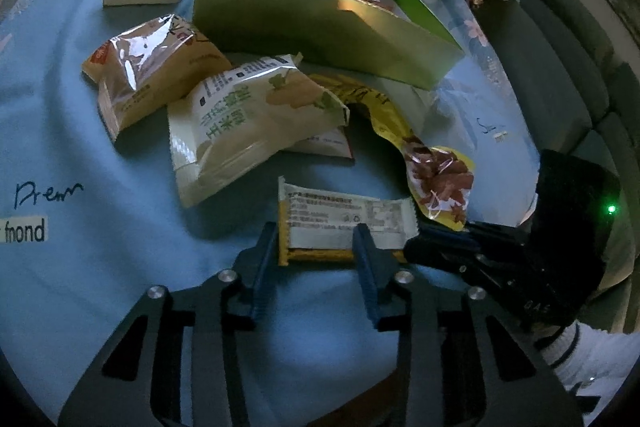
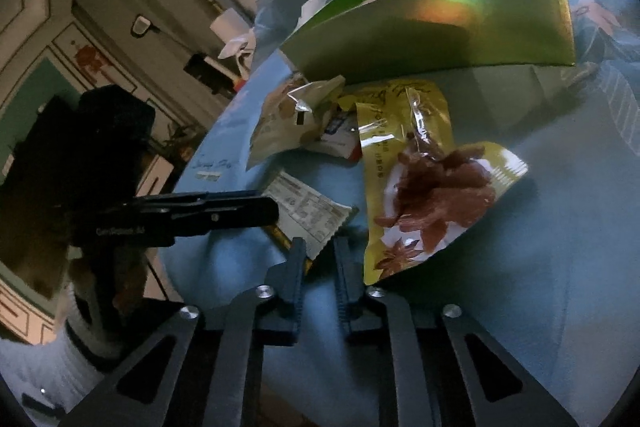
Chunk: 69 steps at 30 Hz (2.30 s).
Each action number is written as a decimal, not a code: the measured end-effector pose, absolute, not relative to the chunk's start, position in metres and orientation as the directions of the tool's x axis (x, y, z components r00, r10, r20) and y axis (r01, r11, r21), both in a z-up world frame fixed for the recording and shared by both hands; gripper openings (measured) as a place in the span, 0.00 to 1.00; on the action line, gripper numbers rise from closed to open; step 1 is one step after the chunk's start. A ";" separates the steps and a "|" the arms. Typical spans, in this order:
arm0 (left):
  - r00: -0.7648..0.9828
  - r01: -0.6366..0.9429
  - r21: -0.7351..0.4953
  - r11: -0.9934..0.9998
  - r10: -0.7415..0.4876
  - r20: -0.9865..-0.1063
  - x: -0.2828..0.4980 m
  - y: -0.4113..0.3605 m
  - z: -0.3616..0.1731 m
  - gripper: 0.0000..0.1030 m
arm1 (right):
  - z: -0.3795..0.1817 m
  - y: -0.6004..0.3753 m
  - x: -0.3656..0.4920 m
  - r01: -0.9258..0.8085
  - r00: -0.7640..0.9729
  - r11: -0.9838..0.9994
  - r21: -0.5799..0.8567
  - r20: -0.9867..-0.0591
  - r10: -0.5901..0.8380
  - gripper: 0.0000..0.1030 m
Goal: Organize snacks
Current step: 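Grasp the white-and-yellow snack bar with the left gripper, then carry the snack bar into the box and open the left gripper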
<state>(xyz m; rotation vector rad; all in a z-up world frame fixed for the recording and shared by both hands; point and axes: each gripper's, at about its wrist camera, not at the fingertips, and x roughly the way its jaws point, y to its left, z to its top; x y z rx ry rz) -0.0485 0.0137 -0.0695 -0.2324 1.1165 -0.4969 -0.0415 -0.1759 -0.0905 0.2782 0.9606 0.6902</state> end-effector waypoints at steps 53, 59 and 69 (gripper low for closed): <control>0.510 0.334 -0.416 0.846 -0.533 -0.675 0.106 -0.030 0.006 0.31 | 0.005 -0.203 0.087 -0.431 0.620 0.854 0.292 -0.591 0.516 0.06; 0.496 0.310 -0.431 0.847 -0.531 -0.687 0.114 -0.027 -0.002 0.31 | -0.002 -0.203 0.099 -0.427 0.609 0.860 0.278 -0.615 0.501 0.06; 0.478 0.263 -0.422 0.868 -0.497 -0.725 0.120 -0.024 -0.015 0.33 | -0.011 -0.197 0.111 -0.425 0.583 0.870 0.250 -0.660 0.474 0.06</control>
